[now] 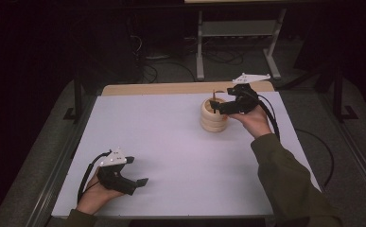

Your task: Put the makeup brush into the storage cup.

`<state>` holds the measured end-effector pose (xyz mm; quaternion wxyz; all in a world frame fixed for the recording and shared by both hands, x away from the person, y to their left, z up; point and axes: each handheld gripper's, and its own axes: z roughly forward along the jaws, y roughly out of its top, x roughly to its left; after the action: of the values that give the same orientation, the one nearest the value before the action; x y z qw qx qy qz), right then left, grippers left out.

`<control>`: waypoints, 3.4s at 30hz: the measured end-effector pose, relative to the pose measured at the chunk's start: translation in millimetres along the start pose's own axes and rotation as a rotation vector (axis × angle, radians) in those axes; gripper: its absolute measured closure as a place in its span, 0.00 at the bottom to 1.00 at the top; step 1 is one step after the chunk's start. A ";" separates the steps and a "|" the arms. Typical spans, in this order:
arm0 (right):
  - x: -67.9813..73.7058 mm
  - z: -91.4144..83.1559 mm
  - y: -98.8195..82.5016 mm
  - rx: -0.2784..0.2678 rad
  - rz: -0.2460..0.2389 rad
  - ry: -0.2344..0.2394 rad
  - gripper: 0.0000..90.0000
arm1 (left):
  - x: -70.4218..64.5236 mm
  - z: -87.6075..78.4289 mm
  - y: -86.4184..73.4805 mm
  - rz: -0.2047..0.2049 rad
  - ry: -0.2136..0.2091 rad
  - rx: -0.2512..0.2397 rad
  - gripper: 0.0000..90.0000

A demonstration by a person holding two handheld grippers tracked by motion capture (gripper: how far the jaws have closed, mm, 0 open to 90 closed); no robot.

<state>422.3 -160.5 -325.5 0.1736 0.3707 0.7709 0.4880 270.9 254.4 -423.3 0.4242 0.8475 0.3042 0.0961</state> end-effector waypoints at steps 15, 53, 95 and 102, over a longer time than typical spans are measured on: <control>6.7 -15.4 -17.8 -0.007 -0.003 0.024 0.09 | 0.4 -0.5 -0.7 -0.001 -0.005 -0.005 0.02; 32.8 -48.0 -95.1 0.026 -0.023 0.079 0.07 | 1.6 -1.8 -0.6 -0.006 -0.007 -0.013 0.02; 40.4 -102.7 -164.5 0.049 -0.019 0.042 0.05 | 1.6 -4.3 -1.2 -0.001 -0.001 -0.022 0.02; 39.3 -107.7 -173.0 0.065 -0.022 0.030 0.05 | 0.7 -4.1 -0.9 -0.002 -0.001 -0.022 0.02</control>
<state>258.8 -241.6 -424.3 0.1551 0.3603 0.7929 0.4664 269.3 257.9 -421.5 0.4340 0.8424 0.3038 0.0985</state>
